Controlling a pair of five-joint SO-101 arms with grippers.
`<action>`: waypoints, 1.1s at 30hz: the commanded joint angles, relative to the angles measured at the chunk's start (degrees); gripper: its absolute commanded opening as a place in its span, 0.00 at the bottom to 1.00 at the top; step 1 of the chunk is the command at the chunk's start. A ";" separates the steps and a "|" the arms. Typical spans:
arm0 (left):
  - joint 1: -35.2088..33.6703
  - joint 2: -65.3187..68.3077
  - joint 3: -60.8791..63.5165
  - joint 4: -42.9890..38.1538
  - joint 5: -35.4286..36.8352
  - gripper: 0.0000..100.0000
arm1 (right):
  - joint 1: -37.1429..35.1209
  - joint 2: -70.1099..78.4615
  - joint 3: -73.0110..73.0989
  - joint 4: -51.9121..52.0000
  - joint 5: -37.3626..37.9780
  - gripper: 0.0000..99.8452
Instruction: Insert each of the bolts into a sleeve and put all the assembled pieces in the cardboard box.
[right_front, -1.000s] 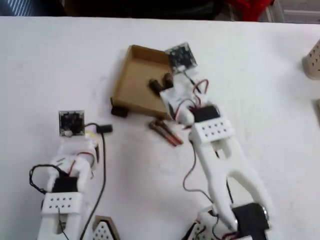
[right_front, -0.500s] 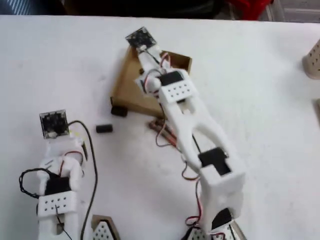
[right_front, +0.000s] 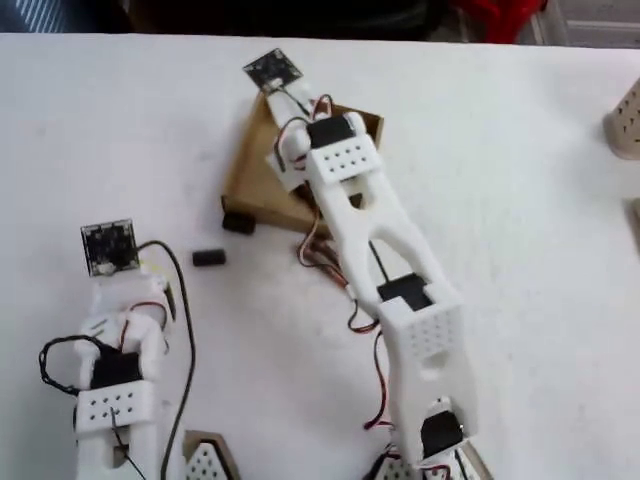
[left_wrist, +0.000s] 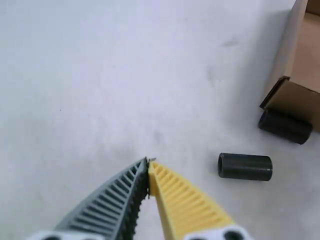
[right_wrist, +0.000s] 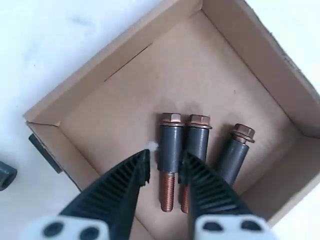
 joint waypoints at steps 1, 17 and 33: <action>-0.84 -1.01 -3.96 -1.93 -0.18 0.02 | -0.75 -4.00 -2.20 2.51 0.26 0.07; -7.96 17.36 -16.00 -0.97 3.52 0.02 | -16.04 -14.90 -2.02 21.85 0.26 0.07; -13.58 44.62 -32.35 -0.97 3.52 0.02 | -16.31 -16.66 29.71 -8.48 9.14 0.07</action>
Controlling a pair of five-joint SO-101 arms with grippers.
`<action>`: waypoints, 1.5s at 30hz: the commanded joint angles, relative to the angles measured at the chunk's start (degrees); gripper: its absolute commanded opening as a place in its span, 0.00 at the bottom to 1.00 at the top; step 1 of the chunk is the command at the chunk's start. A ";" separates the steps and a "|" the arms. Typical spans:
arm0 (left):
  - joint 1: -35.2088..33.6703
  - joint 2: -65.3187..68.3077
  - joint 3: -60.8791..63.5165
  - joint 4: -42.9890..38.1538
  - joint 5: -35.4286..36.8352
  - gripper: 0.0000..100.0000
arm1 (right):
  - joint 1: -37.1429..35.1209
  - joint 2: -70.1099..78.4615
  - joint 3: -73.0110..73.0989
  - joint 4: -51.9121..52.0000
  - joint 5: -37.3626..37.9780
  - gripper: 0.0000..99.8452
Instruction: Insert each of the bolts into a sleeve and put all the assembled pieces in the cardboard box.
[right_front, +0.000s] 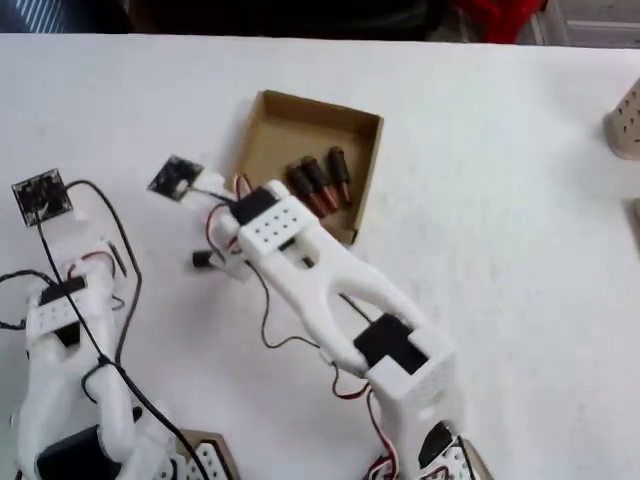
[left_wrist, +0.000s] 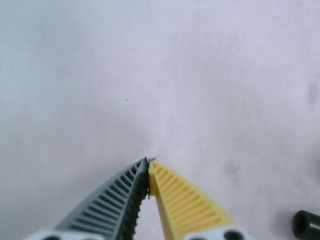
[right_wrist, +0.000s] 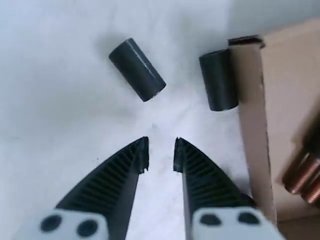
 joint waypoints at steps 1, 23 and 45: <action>-0.57 0.13 -2.90 0.26 0.97 0.02 | 1.89 -2.77 1.67 -6.81 3.25 0.07; -0.31 0.13 -2.90 0.26 0.97 0.02 | 5.23 6.55 -1.41 -17.36 6.07 0.18; -0.31 0.40 -2.81 0.26 0.97 0.02 | 6.55 19.65 -17.85 -5.49 10.46 0.06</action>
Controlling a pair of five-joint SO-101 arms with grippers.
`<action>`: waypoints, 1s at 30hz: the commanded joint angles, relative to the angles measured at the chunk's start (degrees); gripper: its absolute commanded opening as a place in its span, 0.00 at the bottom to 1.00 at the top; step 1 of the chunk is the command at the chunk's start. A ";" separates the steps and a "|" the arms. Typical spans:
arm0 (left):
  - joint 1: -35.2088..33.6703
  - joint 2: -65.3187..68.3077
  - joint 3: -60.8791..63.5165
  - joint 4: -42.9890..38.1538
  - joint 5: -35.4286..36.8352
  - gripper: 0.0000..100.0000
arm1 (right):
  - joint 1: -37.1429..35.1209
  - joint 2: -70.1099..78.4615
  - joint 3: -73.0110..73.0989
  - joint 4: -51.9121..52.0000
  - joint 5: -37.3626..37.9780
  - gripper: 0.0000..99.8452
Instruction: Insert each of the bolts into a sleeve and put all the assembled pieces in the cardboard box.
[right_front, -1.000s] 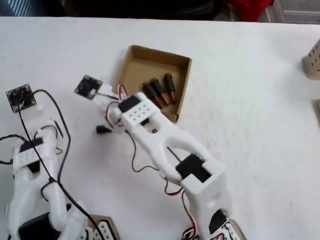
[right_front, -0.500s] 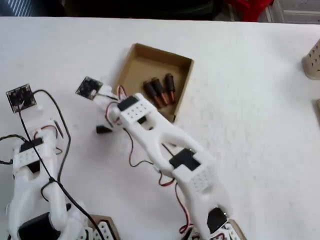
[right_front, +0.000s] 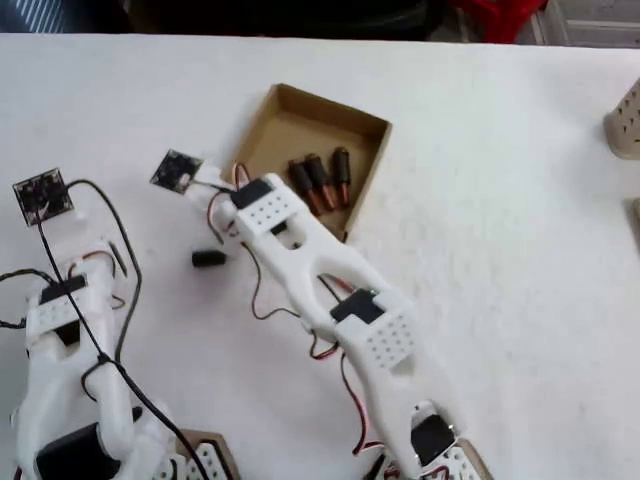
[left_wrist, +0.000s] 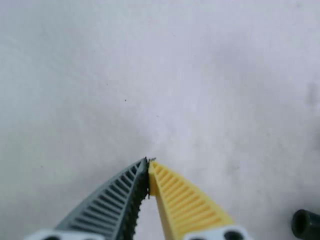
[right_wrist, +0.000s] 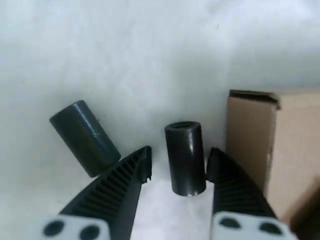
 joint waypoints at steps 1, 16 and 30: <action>-0.31 -0.13 -2.46 0.26 0.97 0.02 | 2.51 -0.57 -1.67 1.80 1.76 0.02; -0.22 -0.04 -2.46 0.26 0.97 0.02 | 2.77 -9.71 0.88 14.37 1.76 0.02; 0.13 0.04 -2.20 -1.32 0.97 0.02 | 6.29 -51.56 47.91 5.49 -1.32 0.02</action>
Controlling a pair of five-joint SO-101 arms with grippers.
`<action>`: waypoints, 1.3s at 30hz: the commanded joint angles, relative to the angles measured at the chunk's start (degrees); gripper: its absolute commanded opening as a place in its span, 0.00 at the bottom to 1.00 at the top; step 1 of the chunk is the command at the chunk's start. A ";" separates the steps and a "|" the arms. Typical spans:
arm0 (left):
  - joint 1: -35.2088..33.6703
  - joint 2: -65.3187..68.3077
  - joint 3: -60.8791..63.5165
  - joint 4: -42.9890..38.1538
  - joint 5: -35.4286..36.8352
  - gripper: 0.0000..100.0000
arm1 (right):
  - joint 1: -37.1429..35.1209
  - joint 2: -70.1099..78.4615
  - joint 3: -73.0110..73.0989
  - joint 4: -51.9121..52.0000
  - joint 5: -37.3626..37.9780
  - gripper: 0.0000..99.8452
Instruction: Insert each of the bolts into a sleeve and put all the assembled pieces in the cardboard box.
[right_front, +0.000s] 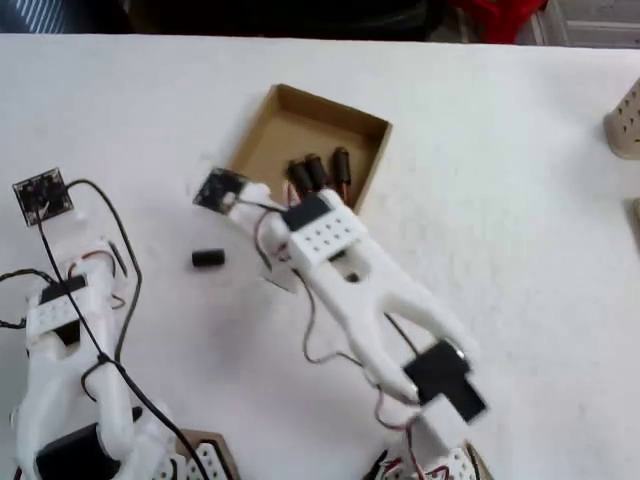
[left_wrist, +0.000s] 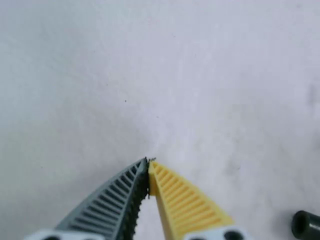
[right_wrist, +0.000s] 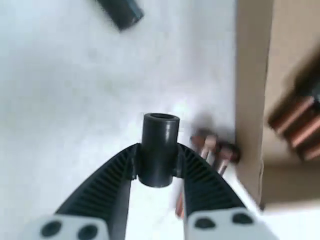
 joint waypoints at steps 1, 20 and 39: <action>0.13 0.04 -2.20 -1.14 0.97 0.02 | 4.97 -18.33 14.15 1.01 -3.43 0.02; 0.40 -0.22 -1.23 -1.41 0.97 0.02 | 48.92 -21.58 29.36 -5.23 7.12 0.14; 0.40 -0.04 -1.32 -1.49 0.97 0.02 | 52.88 -17.10 16.70 8.75 11.34 0.17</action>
